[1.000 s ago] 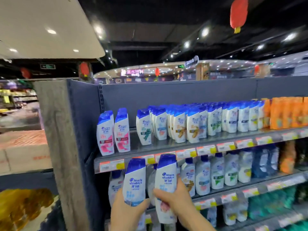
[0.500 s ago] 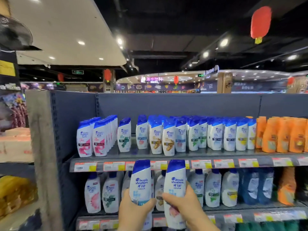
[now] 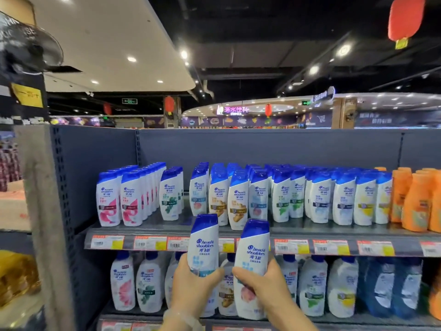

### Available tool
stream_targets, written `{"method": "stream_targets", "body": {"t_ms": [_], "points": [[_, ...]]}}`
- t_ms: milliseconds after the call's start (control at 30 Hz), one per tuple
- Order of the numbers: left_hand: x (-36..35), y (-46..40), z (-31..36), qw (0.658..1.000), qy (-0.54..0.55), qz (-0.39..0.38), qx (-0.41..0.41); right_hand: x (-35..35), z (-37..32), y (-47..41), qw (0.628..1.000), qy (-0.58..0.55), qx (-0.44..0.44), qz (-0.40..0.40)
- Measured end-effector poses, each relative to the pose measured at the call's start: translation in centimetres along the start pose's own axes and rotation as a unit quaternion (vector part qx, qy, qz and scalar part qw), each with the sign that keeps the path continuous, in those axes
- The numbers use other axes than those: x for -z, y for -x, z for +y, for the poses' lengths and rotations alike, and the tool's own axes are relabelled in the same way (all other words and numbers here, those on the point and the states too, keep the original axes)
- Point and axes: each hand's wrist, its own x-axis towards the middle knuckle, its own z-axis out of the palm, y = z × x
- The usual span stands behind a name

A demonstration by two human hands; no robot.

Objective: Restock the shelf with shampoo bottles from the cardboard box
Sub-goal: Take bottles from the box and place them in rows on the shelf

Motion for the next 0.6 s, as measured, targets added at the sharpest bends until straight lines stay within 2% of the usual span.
{"method": "stream_targets", "body": {"t_ms": [267,400,600], "points": [[0.6,-11.8,2.3,0.995,0.014,0.054,-0.083,-2.0,-3.3,-7.7,0.997,-0.012,0.051,-0.048],[0.7,-16.9,2.1,0.995,0.002,0.049,-0.088,-3.3,-2.9,-10.0,0.995,-0.014,0.060,-0.082],[-0.5,-21.3,0.2,0.995,0.013,0.075,-0.068,-4.5,-1.8,-13.1,0.989,0.056,0.059,-0.121]]}}
